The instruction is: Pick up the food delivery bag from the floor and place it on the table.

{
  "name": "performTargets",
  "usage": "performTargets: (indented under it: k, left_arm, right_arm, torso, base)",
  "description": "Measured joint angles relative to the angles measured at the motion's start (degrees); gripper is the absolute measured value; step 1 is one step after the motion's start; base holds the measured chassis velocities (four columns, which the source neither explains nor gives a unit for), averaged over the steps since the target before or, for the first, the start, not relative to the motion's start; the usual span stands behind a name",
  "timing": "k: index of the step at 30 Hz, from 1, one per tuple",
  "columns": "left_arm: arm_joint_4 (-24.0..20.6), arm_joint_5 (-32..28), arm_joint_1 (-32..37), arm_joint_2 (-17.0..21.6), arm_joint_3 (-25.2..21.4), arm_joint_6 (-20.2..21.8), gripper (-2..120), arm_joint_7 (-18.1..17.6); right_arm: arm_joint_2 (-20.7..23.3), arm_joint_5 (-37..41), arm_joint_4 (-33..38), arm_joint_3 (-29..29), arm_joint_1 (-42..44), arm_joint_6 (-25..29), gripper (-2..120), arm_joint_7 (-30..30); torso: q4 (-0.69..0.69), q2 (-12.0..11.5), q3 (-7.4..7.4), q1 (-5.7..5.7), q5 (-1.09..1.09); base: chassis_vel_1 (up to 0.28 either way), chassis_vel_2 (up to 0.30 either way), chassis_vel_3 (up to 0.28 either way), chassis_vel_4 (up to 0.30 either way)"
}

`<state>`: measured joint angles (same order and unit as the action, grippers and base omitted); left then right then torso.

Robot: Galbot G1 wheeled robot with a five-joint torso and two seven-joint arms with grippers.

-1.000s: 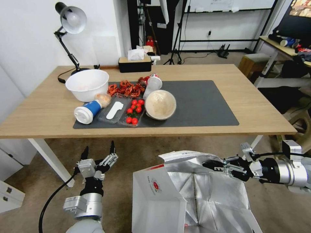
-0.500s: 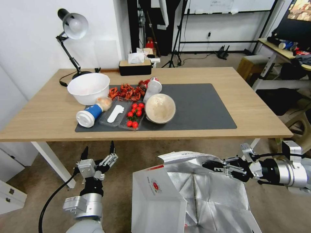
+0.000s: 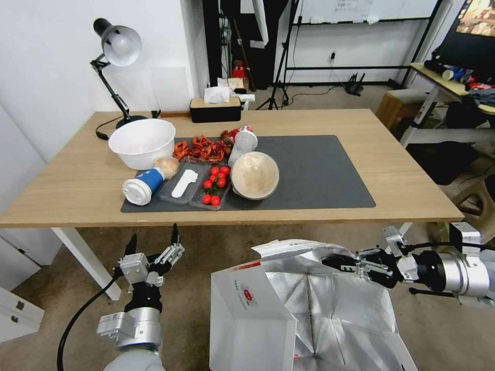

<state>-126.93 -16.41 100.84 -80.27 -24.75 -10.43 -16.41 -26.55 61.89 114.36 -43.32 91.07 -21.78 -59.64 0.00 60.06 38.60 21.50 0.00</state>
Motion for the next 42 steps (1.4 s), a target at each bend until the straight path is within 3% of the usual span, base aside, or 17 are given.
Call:
performTargets:
  k: [19, 26, 42]
  left_arm:
    - [-0.4, 0.0, 0.1, 0.2, -0.1, -0.1, 100, 0.1]
    - [-0.7, 0.5, 0.3, -0.1, 0.0, -0.5, 100, 0.3]
    - [-1.6, 1.0, 0.7, -0.3, -0.2, -0.9, 100, 0.3]
  right_arm:
    - [-0.3, 1.6, 0.1, -2.4, 1.5, 0.0, 0, -1.5]
    - [2.8, 7.1, -1.4, -8.6, 3.4, -0.5, 0, -3.8]
    - [7.0, 14.1, -3.3, -14.9, 5.2, -1.6, 0, -6.1]
  torso:
    - [0.0, -0.4, -0.23, -0.18, 0.01]
    - [0.0, -0.5, -0.29, -0.23, 0.0]
    - [0.0, -0.6, -0.35, -0.27, 0.0]
  base:
    - [0.0, 0.0, 0.0, 0.0]
    - [0.0, 0.0, 0.0, 0.0]
    - [0.0, 0.0, 0.0, 0.0]
